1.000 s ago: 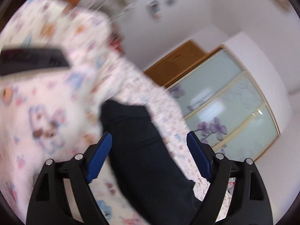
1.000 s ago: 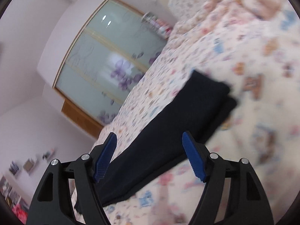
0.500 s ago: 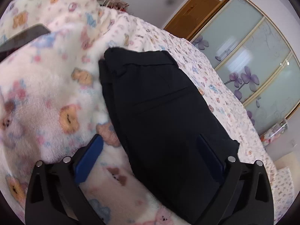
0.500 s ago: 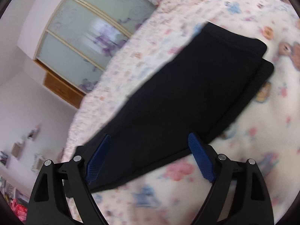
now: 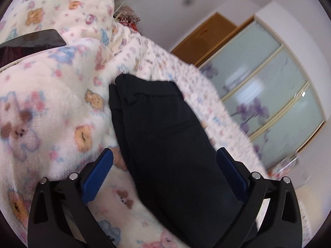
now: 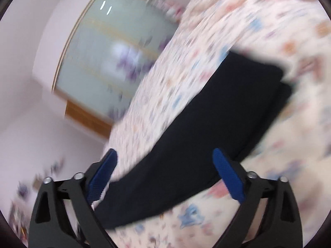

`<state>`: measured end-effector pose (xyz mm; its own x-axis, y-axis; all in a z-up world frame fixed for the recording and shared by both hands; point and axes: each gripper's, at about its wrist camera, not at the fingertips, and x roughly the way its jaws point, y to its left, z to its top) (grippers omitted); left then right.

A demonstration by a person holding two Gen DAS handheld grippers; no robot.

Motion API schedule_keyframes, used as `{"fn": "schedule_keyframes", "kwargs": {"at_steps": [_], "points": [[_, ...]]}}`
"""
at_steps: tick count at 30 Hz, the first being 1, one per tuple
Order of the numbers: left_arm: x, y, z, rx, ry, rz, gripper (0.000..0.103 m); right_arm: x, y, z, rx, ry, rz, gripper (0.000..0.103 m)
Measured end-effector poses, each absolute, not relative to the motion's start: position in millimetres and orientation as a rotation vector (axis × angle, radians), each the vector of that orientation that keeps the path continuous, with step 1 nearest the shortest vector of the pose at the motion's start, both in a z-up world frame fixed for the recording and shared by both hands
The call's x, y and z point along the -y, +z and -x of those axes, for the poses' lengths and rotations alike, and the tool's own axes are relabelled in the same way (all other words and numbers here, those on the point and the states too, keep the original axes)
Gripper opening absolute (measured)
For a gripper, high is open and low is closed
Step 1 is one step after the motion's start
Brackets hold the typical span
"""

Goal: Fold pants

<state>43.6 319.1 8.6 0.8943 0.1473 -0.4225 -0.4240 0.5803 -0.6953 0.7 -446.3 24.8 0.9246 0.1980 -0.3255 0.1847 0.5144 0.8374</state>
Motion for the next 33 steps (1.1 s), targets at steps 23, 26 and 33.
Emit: {"fn": "schedule_keyframes", "kwargs": {"at_steps": [23,26,33], "points": [[-318.3,6.7,-47.7,-0.364,0.34,0.884,0.101,501.9,-12.0,3.2,-0.514,-0.409,-1.15,0.049],[-318.6,6.6,-48.1,-0.365,0.341,0.884,0.101,490.8,1.6,27.3,-0.414,-0.498,-1.071,0.05],[-319.7,5.2,-50.3,-0.373,0.342,0.878,0.101,505.1,-9.3,9.0,-0.433,-0.356,-1.115,0.05]]}}
